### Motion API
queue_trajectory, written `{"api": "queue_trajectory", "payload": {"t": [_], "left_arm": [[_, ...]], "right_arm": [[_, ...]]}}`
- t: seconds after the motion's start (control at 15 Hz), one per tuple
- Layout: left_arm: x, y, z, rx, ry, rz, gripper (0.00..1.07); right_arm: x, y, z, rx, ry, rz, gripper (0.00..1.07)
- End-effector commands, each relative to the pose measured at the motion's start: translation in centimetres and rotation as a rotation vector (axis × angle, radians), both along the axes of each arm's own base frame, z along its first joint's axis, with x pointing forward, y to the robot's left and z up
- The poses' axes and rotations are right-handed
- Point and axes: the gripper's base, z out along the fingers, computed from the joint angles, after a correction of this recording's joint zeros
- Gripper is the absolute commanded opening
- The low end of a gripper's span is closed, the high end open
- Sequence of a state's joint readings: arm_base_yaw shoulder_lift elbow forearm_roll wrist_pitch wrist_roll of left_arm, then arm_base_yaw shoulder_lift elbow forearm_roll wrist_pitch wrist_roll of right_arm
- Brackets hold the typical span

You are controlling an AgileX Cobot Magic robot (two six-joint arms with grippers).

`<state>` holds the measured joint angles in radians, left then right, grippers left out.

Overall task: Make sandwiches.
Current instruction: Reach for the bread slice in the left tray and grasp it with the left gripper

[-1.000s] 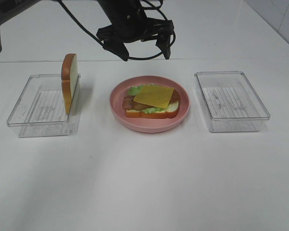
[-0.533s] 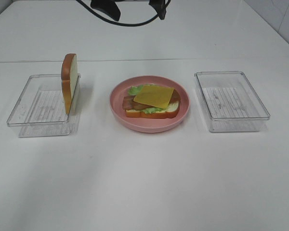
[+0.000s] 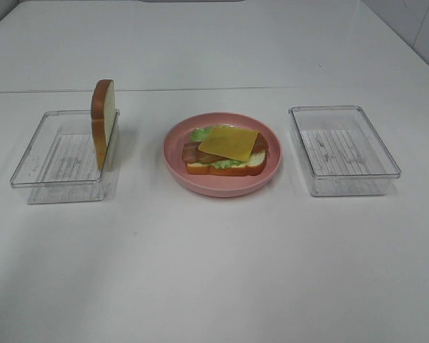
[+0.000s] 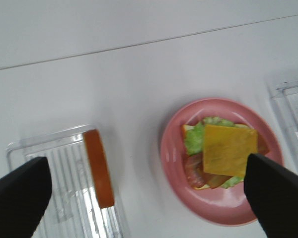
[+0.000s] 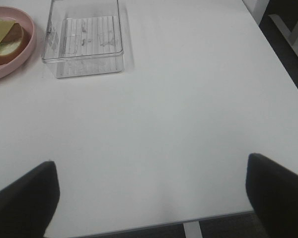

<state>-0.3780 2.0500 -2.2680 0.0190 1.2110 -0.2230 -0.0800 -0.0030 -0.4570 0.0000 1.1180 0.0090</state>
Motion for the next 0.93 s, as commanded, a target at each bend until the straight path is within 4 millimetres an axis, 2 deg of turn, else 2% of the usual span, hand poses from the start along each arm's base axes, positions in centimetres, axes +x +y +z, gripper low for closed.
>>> {"api": "queue_trajectory", "payload": {"t": [0.07, 0.2, 0.27, 0.47, 0.53, 0.73, 0.8, 0.87, 0.93], "left_arm": [[-0.4, 3.1, -1.9, 0.051, 0.163, 0.074, 1.02], [-0.1, 3.7, -3.6, 0.056, 0.217, 0.091, 1.02], [0.4, 3.7, -5.6, 0.082, 0.263, 0.095, 1.02], [1.6, 3.1, -8.8, 0.077, 0.331, 0.089, 1.02], [2.6, 2.8, -11.7, 0.096, 0.39, 0.09, 1.02], [3.6, 2.4, -14.6, 0.099, 0.424, 0.097, 1.02], [3.7, 2.4, -15.1, 0.1, 0.428, 0.099, 1.02], [4.2, 2.2, -16.9, 0.106, 0.451, 0.111, 1.02], [4.3, 2.2, -17.2, 0.106, 0.457, 0.113, 1.02]], "right_arm": [[-0.4, 0.0, 0.1, -0.01, -0.038, -0.001, 0.99], [-0.4, 0.0, 0.1, -0.01, -0.038, -0.001, 0.99], [-0.4, 0.0, 0.1, -0.01, -0.038, -0.001, 0.99], [-0.4, 0.0, 0.1, -0.01, -0.038, -0.001, 0.99], [-0.4, 0.0, 0.1, -0.01, -0.038, -0.001, 0.99], [-0.4, 0.0, 0.1, -0.01, -0.038, -0.001, 0.99], [-0.4, 0.0, 0.1, -0.01, -0.038, -0.001, 0.99], [-0.4, 0.0, 0.1, -0.01, -0.038, -0.001, 0.99], [-0.4, 0.0, 0.1, -0.01, -0.038, -0.001, 0.99]]}}
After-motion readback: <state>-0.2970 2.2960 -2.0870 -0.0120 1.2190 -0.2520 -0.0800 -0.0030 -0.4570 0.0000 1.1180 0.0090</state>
